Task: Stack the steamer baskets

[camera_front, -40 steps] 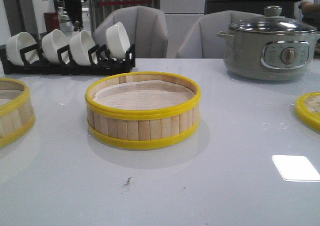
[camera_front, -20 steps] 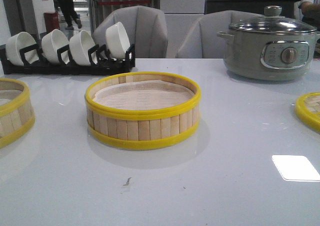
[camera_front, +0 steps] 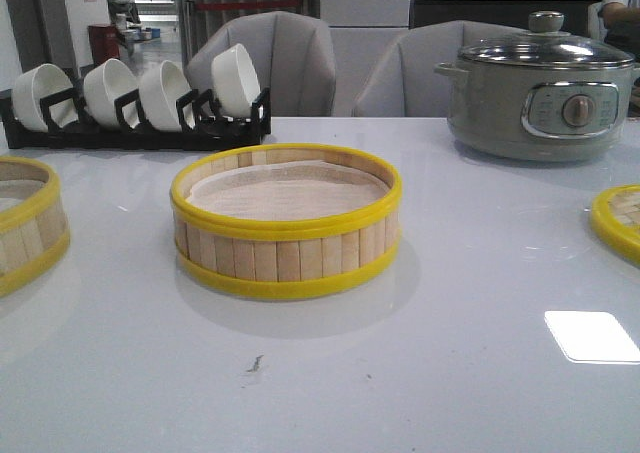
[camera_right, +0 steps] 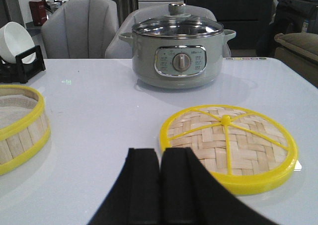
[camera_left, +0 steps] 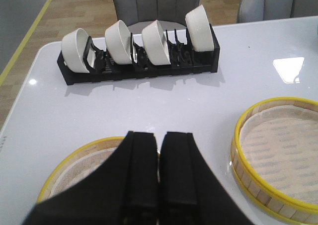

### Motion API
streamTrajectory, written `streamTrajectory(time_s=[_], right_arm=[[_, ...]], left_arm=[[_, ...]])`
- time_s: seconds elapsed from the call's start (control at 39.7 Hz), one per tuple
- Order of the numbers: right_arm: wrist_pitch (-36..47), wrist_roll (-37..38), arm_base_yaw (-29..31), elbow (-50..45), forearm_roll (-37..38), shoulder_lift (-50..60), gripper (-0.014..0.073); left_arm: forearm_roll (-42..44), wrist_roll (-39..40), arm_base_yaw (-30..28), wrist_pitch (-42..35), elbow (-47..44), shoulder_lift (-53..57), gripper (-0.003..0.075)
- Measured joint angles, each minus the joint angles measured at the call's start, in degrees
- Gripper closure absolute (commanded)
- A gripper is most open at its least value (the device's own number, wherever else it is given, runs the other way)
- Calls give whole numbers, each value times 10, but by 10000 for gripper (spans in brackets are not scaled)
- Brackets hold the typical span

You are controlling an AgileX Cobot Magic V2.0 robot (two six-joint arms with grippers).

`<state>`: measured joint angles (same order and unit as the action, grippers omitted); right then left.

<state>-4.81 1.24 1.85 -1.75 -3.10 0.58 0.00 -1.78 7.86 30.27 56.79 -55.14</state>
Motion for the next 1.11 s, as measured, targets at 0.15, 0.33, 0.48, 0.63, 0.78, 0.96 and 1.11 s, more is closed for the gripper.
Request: streamTrajectory(time_s=[0.15,0.33,0.48,0.63,0.78,0.96,1.11], right_arm=[[0,0,0,0,0,0,543],[0,0,0,0,0,0,543],[0,0,0,0,0,0,543],[0,0,0,0,0,0,543],[0,0,0,0,0,0,543],[0,0,0,0,0,0,543],[1,0,0,0,0,0,543]], left_arm=[[0,0,0,6,1,-14,636],[0,0,0,1,1,-34,636],[0,0,0,-10,1,-41,636],[0,0,0,-35,1,-41,636],[0,0,0,-47,1,-42,636],[0,0,0,-47,1,-42,636],[0,0,0,-47,1,-42,636]])
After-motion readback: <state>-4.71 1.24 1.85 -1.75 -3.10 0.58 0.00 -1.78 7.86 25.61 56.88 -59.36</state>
